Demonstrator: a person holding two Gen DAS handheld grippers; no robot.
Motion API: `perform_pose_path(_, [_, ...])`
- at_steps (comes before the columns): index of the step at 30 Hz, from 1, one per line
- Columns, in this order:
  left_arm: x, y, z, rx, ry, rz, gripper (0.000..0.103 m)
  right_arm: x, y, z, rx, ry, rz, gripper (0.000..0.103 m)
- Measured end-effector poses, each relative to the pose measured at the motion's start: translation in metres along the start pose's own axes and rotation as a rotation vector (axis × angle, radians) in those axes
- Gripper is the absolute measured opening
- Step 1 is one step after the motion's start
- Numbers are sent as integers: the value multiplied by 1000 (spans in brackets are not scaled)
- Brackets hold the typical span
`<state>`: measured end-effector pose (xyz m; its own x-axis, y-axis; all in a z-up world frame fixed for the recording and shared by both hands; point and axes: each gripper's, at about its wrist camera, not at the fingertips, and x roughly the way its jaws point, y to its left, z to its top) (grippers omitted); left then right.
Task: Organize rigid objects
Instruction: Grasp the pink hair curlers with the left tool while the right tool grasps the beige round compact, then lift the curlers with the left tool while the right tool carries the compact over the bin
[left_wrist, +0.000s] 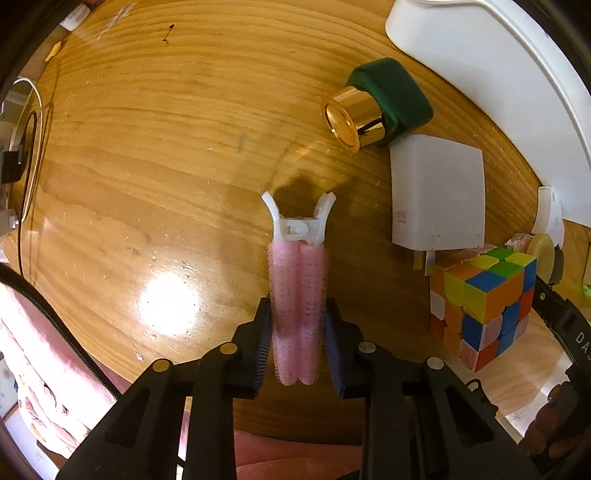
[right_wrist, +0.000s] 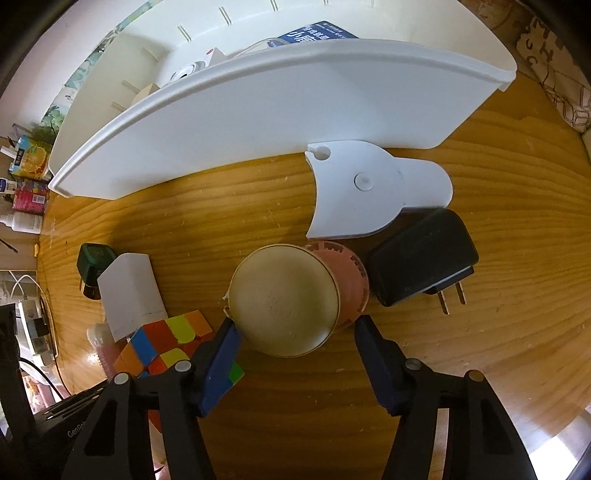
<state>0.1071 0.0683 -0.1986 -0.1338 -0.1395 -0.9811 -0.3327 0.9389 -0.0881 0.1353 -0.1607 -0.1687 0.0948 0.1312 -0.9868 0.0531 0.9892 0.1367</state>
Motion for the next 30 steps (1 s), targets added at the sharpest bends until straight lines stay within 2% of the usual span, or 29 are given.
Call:
perform_pose_path(5, [0, 7, -6, -4, 3, -1, 29, -1, -14, -2, 9, -1, 11, 53])
perform_pose_path(6, [-1, 8, -8, -3, 2, -1, 28, -3, -17, -5, 11, 0, 13, 49])
perform_pose_path(7, [-2, 8, -8, -3, -2, -1, 29, -3, -19, -6, 14, 1, 15, 39])
perform_pose_path(9, [-2, 9, -12, -5, -9, -2, 28, -3, -25, -9, 26, 8, 16, 31])
perform_pose_path(10, [-2, 10, -14, -7, -13, -2, 28, -2, -27, -10, 31, 10, 25, 31])
perform_pose_path(17, [-4, 11, -26, -21, -39, 0, 28, -14, -25, -12, 15, -21, 31, 31])
perform_pose_path(21, [2, 10, -32, -24, -52, -6, 28, -18, -20, -13, -2, -37, 46, 45])
perform_pose_path(30, [-3, 26, -44, -43, -65, -4, 28, -16, -9, -11, 22, -78, 25, 61])
